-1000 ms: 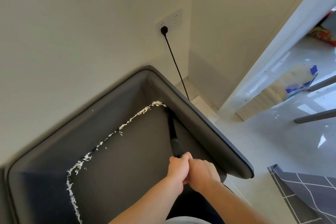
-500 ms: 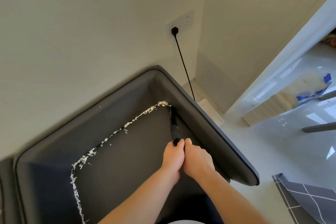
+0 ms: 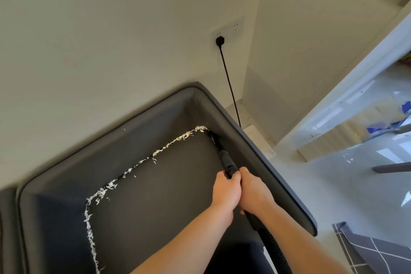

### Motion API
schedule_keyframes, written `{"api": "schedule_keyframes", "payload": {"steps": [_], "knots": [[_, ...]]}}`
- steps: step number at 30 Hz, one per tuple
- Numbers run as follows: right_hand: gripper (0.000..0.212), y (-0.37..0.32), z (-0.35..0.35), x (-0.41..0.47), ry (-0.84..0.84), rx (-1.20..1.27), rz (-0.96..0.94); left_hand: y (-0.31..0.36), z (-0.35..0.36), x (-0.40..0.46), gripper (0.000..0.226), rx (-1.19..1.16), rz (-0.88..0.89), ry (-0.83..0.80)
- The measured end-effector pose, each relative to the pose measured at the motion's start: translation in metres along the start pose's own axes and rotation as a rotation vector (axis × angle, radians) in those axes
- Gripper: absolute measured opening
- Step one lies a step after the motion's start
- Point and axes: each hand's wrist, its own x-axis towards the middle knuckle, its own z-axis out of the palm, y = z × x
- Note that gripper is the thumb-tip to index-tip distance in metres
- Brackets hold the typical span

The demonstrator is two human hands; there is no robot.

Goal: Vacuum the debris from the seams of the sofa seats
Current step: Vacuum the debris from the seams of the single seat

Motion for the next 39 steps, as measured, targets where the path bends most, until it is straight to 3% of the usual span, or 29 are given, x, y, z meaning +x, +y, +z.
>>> {"api": "schedule_keyframes", "payload": {"steps": [5, 11, 18, 24, 29, 39], "knots": [[0.047, -0.018, 0.009, -0.017, 0.014, -0.081, -0.091, -0.011, -0.020, -0.012, 0.020, -0.069, 0.030, 0.070], [0.046, -0.030, 0.011, 0.003, 0.045, -0.106, -0.075, 0.004, -0.025, 0.004, 0.029, -0.070, -0.009, 0.065], [0.054, -0.033, 0.001, 0.034, -0.010, -0.103, -0.074, 0.023, -0.023, 0.021, 0.013, -0.028, -0.001, 0.089], [0.043, -0.010, -0.019, 0.038, -0.001, -0.012, -0.021, 0.035, -0.001, 0.019, 0.024, 0.019, 0.017, 0.002], [0.047, -0.015, -0.009, 0.014, -0.003, -0.085, -0.075, 0.020, -0.009, 0.000, 0.008, -0.035, 0.045, 0.065], [0.065, -0.047, 0.000, 0.036, -0.034, -0.119, -0.076, 0.029, -0.033, 0.019, 0.027, -0.080, 0.029, 0.105]]}}
